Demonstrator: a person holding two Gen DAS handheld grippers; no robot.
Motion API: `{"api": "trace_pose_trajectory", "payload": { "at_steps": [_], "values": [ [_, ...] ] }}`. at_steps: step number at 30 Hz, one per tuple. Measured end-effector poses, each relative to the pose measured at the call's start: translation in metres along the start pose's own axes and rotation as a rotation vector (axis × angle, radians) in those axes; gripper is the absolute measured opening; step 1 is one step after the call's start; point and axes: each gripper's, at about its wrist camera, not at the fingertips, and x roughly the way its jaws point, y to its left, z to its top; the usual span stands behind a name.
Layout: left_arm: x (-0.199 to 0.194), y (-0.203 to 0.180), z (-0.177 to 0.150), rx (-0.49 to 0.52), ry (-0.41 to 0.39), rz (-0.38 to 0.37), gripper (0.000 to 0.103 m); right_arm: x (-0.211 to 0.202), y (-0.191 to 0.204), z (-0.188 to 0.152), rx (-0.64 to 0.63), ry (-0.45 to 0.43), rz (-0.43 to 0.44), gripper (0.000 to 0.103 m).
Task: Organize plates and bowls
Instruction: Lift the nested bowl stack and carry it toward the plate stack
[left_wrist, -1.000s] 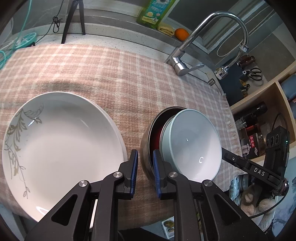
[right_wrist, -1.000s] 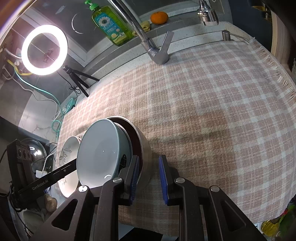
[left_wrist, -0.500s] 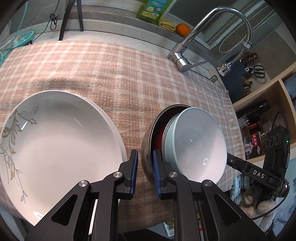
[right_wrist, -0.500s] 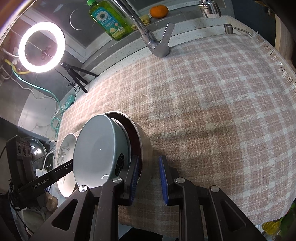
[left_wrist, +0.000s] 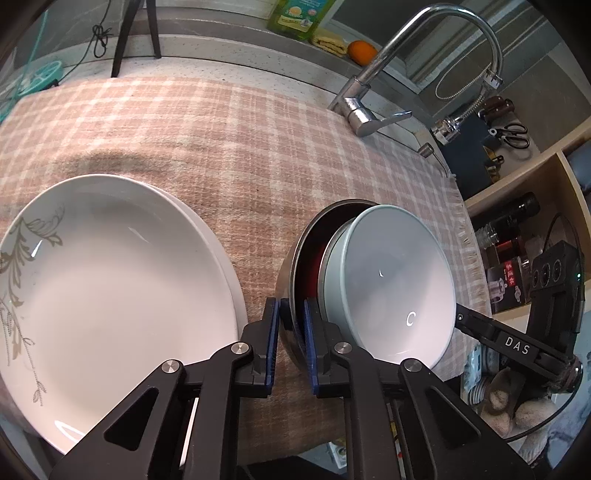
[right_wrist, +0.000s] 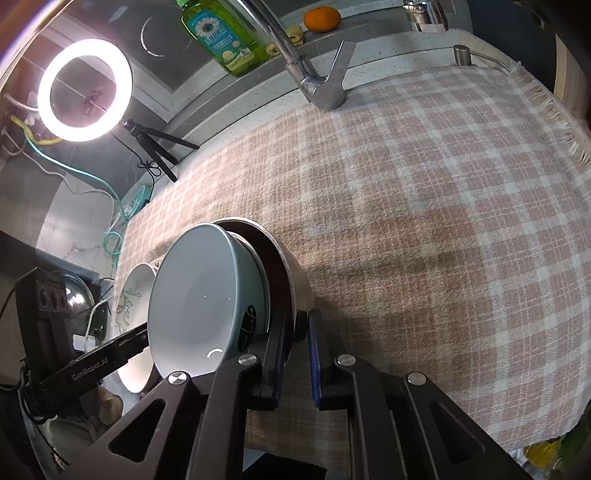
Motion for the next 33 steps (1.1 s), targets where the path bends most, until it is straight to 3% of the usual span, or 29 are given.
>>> {"api": "trace_pose_trajectory", "payload": {
  "at_steps": [33],
  "values": [
    [-0.0078, -0.0062, -0.0015, 0.037, -0.026, -0.003, 0.011, -0.006, 0.0009, -0.0018, -0.002, -0.012, -0.023, 0.01]
  ]
}}
